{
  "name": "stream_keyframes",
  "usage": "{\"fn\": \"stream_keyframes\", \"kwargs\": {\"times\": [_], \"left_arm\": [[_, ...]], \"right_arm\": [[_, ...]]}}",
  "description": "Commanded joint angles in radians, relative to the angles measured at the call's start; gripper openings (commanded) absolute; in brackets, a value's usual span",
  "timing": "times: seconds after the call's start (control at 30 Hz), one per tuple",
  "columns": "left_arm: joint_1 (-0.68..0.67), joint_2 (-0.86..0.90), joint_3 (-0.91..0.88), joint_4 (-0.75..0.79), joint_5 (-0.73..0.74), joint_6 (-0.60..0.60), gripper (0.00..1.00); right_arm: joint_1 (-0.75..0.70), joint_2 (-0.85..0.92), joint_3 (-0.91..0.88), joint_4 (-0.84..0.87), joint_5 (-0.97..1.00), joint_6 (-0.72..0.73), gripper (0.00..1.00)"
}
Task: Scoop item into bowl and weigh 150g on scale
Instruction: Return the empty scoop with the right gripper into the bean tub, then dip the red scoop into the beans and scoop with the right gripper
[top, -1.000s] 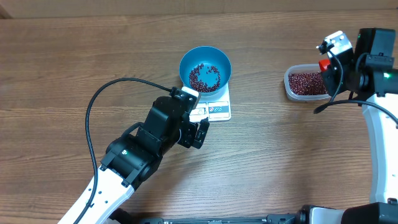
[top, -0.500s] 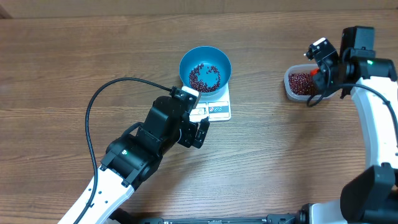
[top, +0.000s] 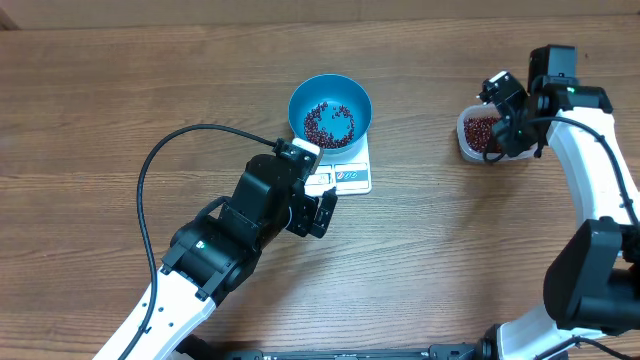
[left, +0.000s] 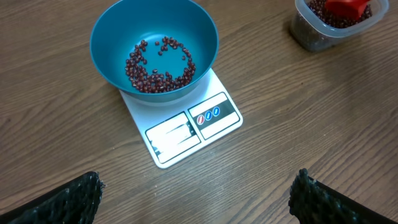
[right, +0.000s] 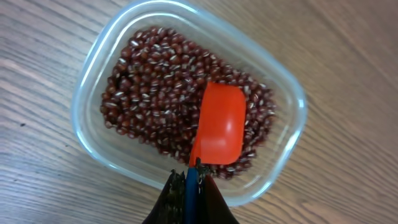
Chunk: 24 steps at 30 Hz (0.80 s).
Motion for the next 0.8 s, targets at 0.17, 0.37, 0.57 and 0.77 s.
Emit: {"fn": "stream_keyframes", "kwargs": {"times": [0.17, 0.37, 0.57, 0.77], "left_arm": [[0.004, -0.003, -0.009, 0.007, 0.002, 0.019, 0.99], [0.004, -0.003, -0.009, 0.007, 0.002, 0.019, 0.99], [0.004, -0.003, -0.009, 0.007, 0.003, 0.019, 0.99], [0.004, -0.003, -0.009, 0.007, 0.002, 0.019, 1.00]], "right_arm": [[-0.014, 0.022, 0.019, -0.037, -0.155, 0.158, 0.04], [-0.017, 0.023, -0.036, -0.005, -0.187, 0.233, 0.04], [-0.028, 0.023, -0.036, 0.010, -0.277, 0.269, 0.04], [-0.086, 0.023, -0.036, 0.018, -0.389, 0.315, 0.04]]}}
